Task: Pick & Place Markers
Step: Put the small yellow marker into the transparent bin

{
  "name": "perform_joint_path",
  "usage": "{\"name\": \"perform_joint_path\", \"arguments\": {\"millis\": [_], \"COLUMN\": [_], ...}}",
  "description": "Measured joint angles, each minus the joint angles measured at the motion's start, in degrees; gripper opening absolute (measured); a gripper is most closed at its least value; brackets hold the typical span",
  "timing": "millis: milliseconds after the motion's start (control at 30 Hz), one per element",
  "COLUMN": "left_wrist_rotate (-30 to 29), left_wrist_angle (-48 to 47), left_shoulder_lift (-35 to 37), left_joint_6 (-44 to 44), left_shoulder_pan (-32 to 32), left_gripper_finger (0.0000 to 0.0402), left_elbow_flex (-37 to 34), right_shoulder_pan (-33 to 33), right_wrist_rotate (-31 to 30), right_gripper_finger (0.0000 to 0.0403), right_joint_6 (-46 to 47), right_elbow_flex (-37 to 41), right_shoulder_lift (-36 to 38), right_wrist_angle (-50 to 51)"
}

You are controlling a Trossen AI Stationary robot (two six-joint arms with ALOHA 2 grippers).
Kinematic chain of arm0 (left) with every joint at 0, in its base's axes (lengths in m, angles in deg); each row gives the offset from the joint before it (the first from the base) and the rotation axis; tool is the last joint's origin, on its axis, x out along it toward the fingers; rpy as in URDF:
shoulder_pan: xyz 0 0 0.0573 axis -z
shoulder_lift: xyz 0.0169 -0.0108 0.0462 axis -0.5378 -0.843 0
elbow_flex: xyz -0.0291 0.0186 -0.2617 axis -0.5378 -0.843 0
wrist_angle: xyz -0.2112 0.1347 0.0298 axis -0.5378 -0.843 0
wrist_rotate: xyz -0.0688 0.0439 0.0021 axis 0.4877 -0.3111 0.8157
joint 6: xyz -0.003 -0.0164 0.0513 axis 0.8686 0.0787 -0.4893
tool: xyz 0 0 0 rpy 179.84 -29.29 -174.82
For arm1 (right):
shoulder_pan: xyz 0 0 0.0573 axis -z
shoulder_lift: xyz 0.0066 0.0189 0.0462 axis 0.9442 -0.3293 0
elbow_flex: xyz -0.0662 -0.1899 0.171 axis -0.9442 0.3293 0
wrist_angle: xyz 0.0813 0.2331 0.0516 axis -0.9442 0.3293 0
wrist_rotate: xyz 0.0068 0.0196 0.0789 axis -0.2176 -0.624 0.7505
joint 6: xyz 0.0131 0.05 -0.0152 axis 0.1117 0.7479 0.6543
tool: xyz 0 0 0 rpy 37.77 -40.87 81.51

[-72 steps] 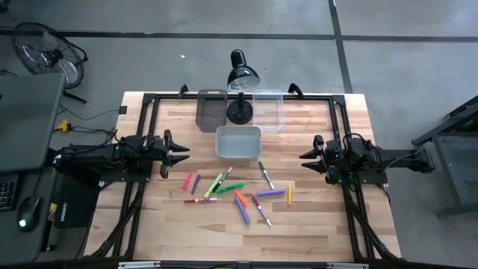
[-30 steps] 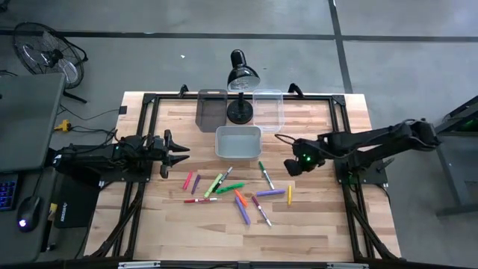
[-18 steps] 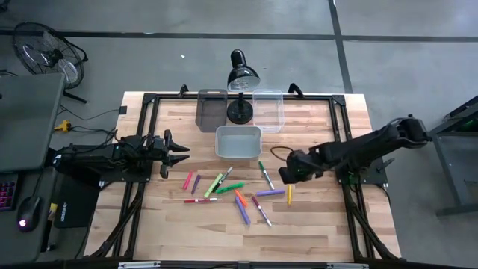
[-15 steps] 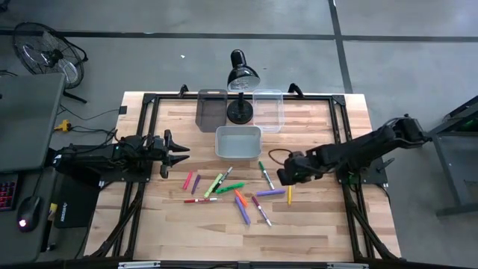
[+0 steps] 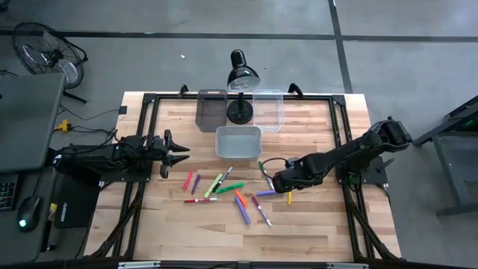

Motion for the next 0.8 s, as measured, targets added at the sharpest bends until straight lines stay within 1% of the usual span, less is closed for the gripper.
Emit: {"name": "perform_joint_path", "arguments": {"millis": [100,433,633,800], "left_wrist_rotate": [0.0,0.0,-0.02,0.0], "left_wrist_angle": [0.0,0.01,0.0,0.01], "left_shoulder_lift": [-0.01,0.01,0.0,0.01], "left_joint_6": [0.0,0.0,0.0,0.0], "left_shoulder_pan": [0.0,-0.01,0.0,-0.01], "left_gripper_finger": [0.0122,0.0122,0.0122,0.0122], "left_elbow_flex": [-0.01,-0.01,-0.01,-0.01], "right_shoulder_pan": [-0.38,-0.07,0.79,0.95], "right_wrist_rotate": [1.15,-0.22,1.38,0.94], "right_gripper_finger": [0.0213,0.0209,0.0209,0.0209], "right_joint_6": [0.6,2.06,1.7,1.47], "right_elbow_flex": [-0.02,-0.02,3.75,3.81], "right_shoulder_lift": [-1.17,-1.34,-1.4,-1.4], "right_wrist_angle": [0.66,1.93,-3.58,-2.5]}}
